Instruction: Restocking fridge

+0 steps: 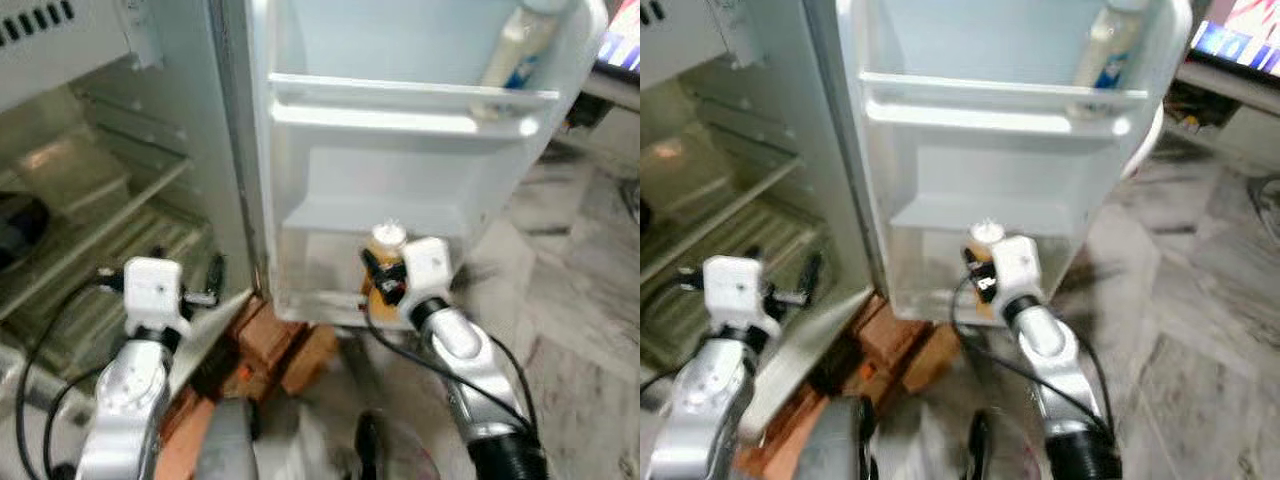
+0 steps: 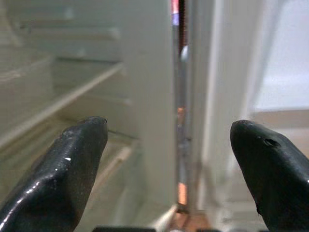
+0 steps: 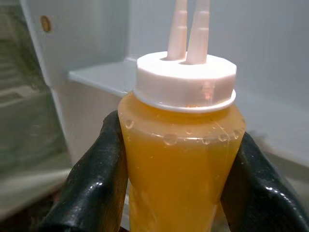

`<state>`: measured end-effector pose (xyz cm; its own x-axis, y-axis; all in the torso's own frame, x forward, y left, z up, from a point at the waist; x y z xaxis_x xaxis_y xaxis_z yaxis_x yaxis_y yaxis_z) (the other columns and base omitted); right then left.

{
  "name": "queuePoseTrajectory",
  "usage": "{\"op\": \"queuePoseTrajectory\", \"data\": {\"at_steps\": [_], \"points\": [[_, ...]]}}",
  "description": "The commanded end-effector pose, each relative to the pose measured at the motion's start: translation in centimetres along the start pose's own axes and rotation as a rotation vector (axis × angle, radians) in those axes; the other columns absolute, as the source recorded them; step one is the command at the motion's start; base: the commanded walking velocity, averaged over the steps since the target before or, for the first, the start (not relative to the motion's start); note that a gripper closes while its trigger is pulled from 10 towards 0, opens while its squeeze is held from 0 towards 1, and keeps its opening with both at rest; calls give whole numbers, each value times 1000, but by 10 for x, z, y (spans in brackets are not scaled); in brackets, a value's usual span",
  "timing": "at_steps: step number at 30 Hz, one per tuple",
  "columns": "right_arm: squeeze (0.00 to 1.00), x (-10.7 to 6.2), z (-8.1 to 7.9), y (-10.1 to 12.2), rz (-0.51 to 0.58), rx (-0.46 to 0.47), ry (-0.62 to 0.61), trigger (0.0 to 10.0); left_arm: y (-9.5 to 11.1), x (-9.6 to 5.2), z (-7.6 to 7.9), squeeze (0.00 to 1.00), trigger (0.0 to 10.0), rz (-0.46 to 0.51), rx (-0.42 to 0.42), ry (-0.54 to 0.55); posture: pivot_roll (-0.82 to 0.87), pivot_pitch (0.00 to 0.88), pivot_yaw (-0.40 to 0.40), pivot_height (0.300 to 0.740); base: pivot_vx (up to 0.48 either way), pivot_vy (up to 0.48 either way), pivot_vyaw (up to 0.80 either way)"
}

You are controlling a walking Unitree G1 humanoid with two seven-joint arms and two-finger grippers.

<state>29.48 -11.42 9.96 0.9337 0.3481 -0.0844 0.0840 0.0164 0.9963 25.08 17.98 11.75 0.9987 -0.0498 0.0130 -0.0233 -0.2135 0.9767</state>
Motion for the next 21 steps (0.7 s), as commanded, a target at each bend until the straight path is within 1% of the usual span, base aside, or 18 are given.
{"op": "queuePoseTrajectory", "data": {"at_steps": [1,4,8,11,19,20,21], "points": [[0,-2,11,7,28,-21,-29,10000,3,0,6,0,10000,11,-18,-19,108,92,-41,631,480,0,0],[0,-2,12,7,28,-22,-28,10000,2,0,7,0,10000,8,-15,-17,108,92,-41,631,480,0,0],[0,-2,11,7,26,-23,-26,10000,2,1,6,0,10000,1,-10,-8,108,93,-42,631,307,0,0],[0,-2,11,7,25,-24,-21,10000,3,1,6,0,10000,10,-22,1,109,93,-43,631,0,0,0],[0,-2,7,4,8,-12,15,10000,2,0,6,0,10000,0,-13,11,112,95,-46,631,0,0,0],[0,-2,2,4,3,10,57,10000,2,0,5,0,10000,-3,-13,13,112,97,-46,631,0,0,0],[0,-3,0,4,3,20,73,10000,2,-1,5,0,10000,-3,-12,14,113,97,-46,631,0,0,0]]}}
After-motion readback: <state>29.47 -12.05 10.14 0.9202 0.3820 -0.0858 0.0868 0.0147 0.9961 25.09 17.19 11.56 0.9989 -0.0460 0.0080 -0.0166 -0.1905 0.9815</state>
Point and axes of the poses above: a point about 5 cm out from each wrist's last joint towards the gripper, its own x axis pointing out of the wrist towards the gripper, its own y axis along the axis of the wrist's last joint, z = x × y, the point moved 1 cm from there along x, pointing out of the wrist towards the gripper, and after that the axes turned 6 degrees about x, right-handed, at the moved point
